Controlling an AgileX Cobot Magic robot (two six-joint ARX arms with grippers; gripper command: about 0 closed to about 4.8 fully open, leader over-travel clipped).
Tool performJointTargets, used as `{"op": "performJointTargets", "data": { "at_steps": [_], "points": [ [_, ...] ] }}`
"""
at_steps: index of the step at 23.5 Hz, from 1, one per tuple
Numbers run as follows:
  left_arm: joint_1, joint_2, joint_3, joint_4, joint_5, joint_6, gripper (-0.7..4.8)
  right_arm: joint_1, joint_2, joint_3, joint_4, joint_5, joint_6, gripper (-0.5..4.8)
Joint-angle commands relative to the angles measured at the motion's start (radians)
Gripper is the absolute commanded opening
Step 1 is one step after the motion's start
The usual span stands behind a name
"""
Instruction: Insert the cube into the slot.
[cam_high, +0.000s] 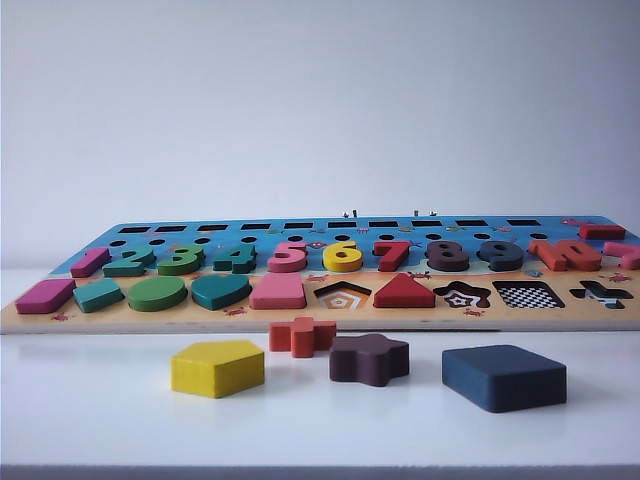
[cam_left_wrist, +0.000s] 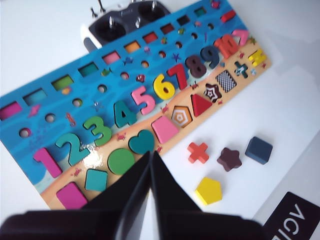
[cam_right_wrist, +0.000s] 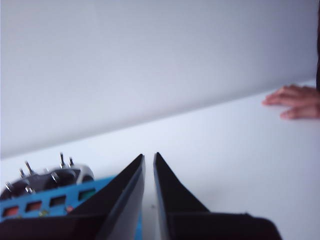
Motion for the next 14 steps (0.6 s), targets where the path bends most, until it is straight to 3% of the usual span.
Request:
{"op": "performJointTargets", "data": {
  "at_steps": [1, 4, 7, 9, 11, 14],
  "points": [
    [0.001, 0.017, 0.048, -0.052, 0.021, -0.003, 0.07, 0.002, 0.044, 0.114, -0.048, 0.006, -0.008, 0.55],
    [0.001, 0.02, 0.051, -0.058, 0.065, -0.003, 0.07, 0.002, 0.123, 0.249, -0.113, -0.01, -0.042, 0.55],
    [0.002, 0.021, 0.05, -0.08, 0.071, -0.002, 0.07, 0.002, 0.3, 0.523, -0.335, -0.072, -0.079, 0.54],
    [0.002, 0.021, 0.05, -0.079, 0.071, -0.002, 0.07, 0.002, 0.352, 0.604, -0.412, -0.111, -0.079, 0.54],
    [0.002, 0.024, 0.043, -0.076, 0.07, -0.001, 0.07, 0.002, 0.43, 0.72, -0.561, -0.218, -0.059, 0.55],
    [0.002, 0.026, 0.031, -0.067, 0.066, 0.006, 0.07, 0.003, 0.477, 0.762, -0.681, -0.322, 0.002, 0.63]
  ]
}}
